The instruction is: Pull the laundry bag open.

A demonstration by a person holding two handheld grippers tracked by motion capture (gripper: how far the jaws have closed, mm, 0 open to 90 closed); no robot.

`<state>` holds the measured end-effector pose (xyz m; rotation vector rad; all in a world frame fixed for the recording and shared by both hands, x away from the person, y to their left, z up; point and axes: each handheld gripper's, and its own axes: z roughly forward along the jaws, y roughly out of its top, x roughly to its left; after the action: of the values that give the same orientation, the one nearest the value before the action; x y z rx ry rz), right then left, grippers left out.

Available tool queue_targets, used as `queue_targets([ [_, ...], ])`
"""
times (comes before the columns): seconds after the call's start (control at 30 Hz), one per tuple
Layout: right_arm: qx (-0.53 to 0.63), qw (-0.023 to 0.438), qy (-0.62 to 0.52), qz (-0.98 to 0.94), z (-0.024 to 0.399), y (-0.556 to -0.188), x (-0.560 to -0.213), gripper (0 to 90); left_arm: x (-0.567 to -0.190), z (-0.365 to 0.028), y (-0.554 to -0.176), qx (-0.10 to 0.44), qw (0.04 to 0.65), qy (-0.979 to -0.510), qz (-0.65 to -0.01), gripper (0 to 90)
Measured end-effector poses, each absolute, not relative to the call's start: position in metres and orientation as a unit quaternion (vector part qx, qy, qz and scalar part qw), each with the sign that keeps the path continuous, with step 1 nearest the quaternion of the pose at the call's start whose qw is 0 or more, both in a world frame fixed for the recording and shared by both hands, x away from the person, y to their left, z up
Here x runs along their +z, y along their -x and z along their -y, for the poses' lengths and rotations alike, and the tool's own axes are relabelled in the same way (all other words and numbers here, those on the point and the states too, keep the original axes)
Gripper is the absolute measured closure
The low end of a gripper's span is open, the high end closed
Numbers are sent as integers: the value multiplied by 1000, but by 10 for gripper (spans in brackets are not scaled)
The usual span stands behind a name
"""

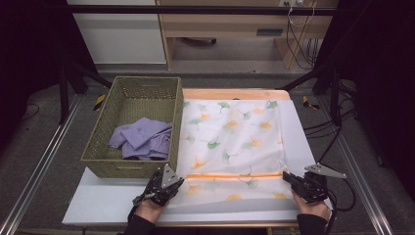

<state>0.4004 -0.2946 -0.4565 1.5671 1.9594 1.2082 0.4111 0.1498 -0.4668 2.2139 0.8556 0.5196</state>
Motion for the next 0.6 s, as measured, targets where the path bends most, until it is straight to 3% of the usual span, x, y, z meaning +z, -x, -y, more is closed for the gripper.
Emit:
queue_targets([
  [0.6, 433, 170, -556, -689, 295, -400, -457, 880, -467, -157, -412, 190, 342, -860, -328, 891],
])
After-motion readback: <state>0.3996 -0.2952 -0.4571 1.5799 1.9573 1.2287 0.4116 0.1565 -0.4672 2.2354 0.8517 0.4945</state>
